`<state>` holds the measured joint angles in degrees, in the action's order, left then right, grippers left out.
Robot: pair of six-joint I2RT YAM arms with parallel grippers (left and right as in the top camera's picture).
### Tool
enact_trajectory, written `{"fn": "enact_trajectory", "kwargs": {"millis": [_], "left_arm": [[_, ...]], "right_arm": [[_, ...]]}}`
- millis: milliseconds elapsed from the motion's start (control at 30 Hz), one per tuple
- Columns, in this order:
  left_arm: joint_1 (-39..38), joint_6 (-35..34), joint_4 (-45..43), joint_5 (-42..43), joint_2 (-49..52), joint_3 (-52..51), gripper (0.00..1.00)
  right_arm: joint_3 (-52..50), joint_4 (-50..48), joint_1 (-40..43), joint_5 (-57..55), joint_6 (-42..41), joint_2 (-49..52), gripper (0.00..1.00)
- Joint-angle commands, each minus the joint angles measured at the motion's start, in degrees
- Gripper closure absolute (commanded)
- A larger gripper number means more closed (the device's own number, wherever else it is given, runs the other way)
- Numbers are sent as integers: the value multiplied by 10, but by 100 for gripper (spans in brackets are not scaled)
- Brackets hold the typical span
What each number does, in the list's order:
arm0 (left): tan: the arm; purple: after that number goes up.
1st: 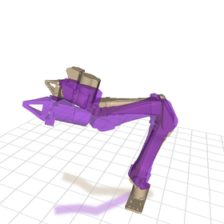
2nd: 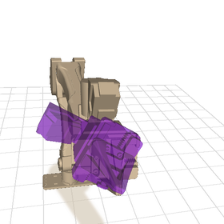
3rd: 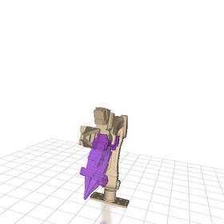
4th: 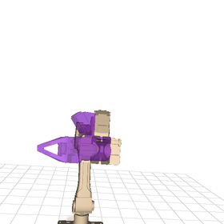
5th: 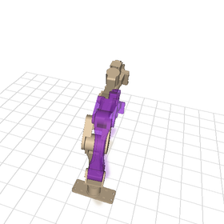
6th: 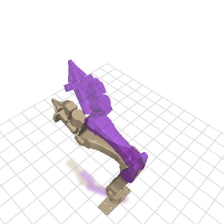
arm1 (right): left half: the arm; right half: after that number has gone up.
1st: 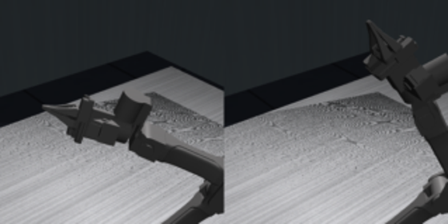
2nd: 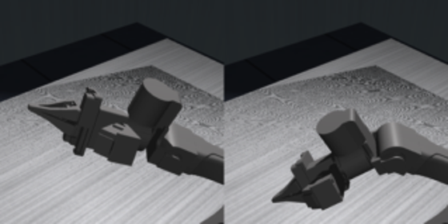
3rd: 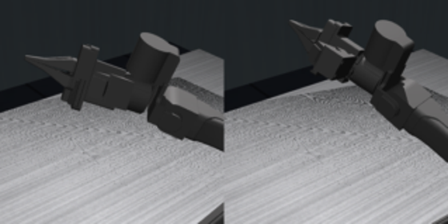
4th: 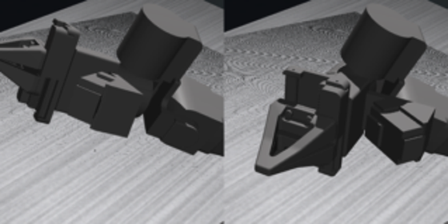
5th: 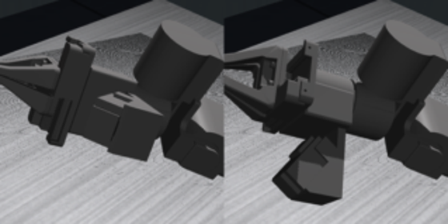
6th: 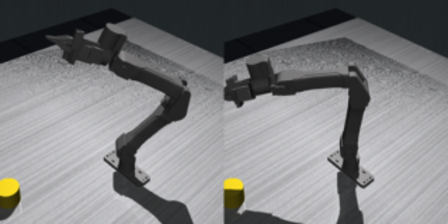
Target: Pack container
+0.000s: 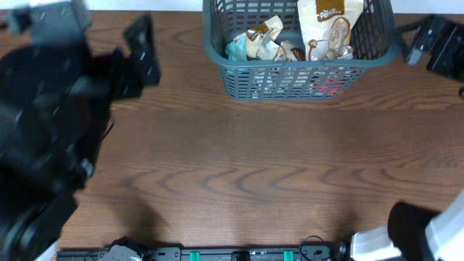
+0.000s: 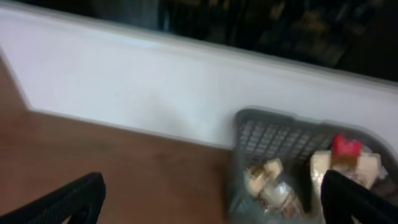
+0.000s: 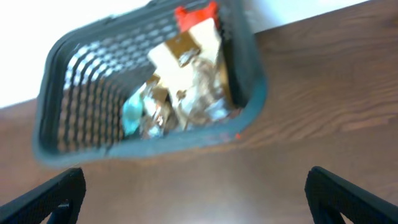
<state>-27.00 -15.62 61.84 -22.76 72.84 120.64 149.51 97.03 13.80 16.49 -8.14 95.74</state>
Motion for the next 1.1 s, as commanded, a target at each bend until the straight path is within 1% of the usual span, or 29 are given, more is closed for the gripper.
{"fn": "enact_trajectory", "kwargs": {"millis": [0, 67, 167, 333, 467, 600, 700, 967, 1067], "left_arm": [[4, 5, 49, -11, -20, -4, 1], [4, 3, 89, -11, -41, -4, 1], [4, 3, 148, -11, -72, -4, 1], [4, 3, 228, -15, -120, -4, 1], [4, 4, 280, -31, -149, -4, 1], [4, 4, 323, -35, -168, -4, 1], [4, 4, 349, -34, -174, -4, 1], [4, 3, 349, -34, -176, -4, 1], [4, 3, 349, -34, -175, -4, 1]], "right_arm": [[-86, 3, -27, -21, 31, -85, 1], [-160, 3, -37, -46, 43, -135, 1], [-280, 3, -43, -50, 56, -219, 1], [-441, 3, -45, 1, 57, -353, 1], [-544, 2, -45, 5, 56, -460, 1], [-599, 2, -45, 11, 52, -538, 1], [-620, 2, -45, 20, 48, -571, 1], [-659, 2, -45, 20, 28, -589, 1], [-689, 2, -45, 19, 20, -589, 1]]}}
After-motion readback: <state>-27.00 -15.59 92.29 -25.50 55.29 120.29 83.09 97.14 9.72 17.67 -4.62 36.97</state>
